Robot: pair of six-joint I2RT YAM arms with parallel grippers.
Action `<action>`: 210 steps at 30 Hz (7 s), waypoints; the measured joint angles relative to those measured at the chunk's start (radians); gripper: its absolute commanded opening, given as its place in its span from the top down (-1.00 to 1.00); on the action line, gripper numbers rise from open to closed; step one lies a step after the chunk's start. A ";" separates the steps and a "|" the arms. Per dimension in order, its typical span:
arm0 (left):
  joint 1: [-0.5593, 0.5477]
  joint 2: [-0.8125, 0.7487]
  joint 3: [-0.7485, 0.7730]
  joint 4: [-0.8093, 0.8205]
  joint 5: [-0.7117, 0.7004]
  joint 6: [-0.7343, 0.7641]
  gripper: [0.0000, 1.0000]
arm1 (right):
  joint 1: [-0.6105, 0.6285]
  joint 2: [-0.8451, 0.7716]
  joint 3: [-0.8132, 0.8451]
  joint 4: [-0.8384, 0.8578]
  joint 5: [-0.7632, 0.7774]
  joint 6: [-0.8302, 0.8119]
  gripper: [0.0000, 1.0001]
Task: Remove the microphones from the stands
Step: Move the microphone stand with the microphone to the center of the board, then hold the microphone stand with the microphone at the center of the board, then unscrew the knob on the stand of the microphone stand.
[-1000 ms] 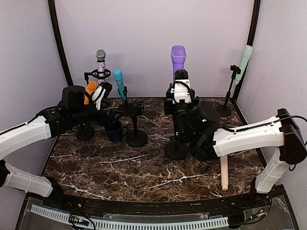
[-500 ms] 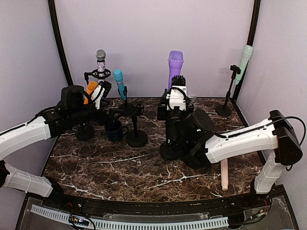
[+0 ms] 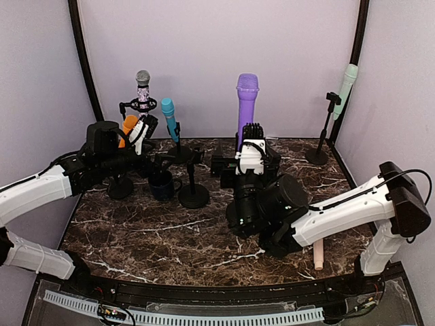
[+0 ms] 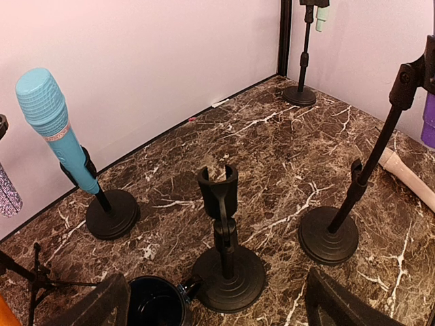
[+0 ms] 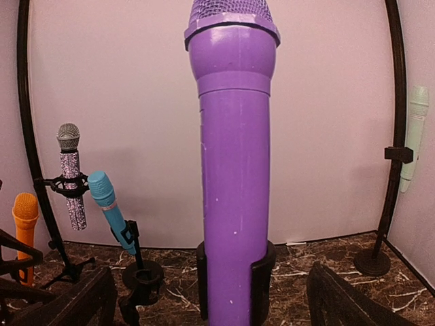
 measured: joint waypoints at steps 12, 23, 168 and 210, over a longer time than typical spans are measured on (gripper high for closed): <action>0.000 -0.002 -0.005 0.001 0.022 -0.006 -0.75 | 0.109 -0.304 -0.172 -0.343 0.006 0.274 -0.97; -0.175 -0.017 0.124 -0.098 -0.051 -0.192 -0.68 | 0.078 -0.687 -0.319 -1.037 -0.140 0.827 -0.97; -0.388 0.309 0.367 0.042 0.304 -0.025 1.00 | -0.628 -0.931 -0.791 -1.018 -1.617 1.365 -0.93; -0.351 0.241 0.193 0.238 0.479 -0.037 1.00 | -0.563 -0.439 -0.764 -0.560 -1.648 1.530 -0.38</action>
